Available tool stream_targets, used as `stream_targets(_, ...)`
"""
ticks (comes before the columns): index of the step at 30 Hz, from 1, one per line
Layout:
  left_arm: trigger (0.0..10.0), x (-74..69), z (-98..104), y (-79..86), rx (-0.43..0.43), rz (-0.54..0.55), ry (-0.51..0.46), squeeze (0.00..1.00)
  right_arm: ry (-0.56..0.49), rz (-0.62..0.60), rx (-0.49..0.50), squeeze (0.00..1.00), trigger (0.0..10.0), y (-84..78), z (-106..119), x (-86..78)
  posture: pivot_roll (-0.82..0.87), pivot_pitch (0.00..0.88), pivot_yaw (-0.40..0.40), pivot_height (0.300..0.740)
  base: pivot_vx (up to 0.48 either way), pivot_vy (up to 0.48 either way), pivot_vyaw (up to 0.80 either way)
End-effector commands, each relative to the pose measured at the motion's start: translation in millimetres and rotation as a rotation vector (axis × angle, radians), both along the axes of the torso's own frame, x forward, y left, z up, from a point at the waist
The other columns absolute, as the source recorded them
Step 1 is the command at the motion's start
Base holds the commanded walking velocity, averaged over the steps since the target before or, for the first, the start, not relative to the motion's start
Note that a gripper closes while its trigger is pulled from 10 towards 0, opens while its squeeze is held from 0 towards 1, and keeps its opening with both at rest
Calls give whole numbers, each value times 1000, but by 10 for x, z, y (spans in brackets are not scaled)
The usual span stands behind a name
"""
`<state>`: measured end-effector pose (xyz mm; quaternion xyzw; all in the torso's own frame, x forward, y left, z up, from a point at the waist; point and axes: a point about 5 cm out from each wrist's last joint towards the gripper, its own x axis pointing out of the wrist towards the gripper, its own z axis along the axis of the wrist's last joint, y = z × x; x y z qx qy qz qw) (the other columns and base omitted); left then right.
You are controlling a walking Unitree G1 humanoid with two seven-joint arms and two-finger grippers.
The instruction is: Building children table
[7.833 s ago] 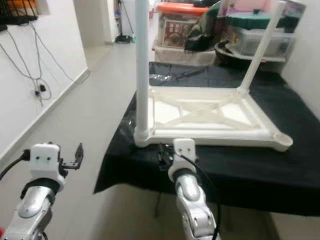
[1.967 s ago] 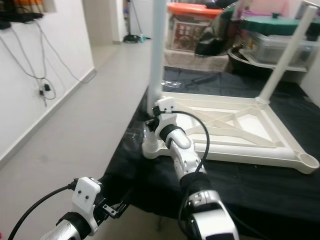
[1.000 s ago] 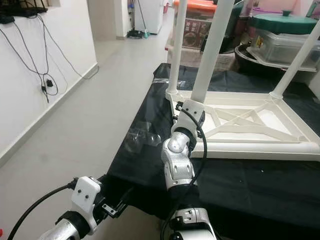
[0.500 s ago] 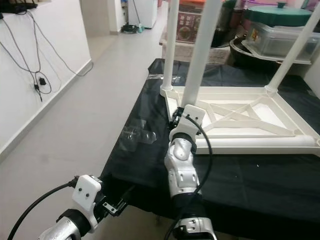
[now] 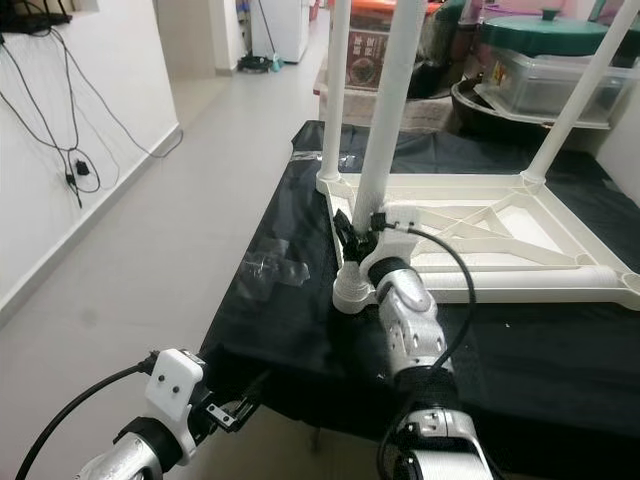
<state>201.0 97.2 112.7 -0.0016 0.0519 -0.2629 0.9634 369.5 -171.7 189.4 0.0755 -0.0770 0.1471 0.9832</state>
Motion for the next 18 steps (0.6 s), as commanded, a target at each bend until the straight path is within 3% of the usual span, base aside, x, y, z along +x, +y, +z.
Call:
stream_targets(1,10000,-12,-45,10,14,-4,13,0,28,97,5,0,10000,12,-10,17,115,37,-37,740,0,0,0)
stream_targets(4,10000,-11,-46,11,15,-5,13,0,30,206,10,0,10000,21,31,33,115,34,-38,740,0,0,0)
stream_targets(6,10000,-10,-51,9,18,-8,12,0,29,403,-12,0,10000,82,108,42,121,27,-39,740,0,0,0)
stream_targets(7,10000,-10,-51,9,18,-8,12,0,29,403,-12,0,10000,82,108,42,121,27,-39,740,0,0,0)
stream_targets(10,10000,-7,-63,4,19,-8,14,0,22,584,-48,0,10000,141,152,29,134,18,-45,740,0,0,0)
stream_targets(12,10000,-7,-63,4,19,-8,14,0,22,584,-48,0,10000,141,152,29,134,18,-45,740,0,0,0)
stream_targets(14,10000,-8,-61,-6,20,-14,10,0,41,760,-104,0,10000,193,140,-18,142,12,-52,740,0,0,0)
stream_targets(18,10000,-13,-56,-11,20,-20,6,0,68,901,-147,0,10000,226,111,-68,144,9,-52,740,0,0,0)
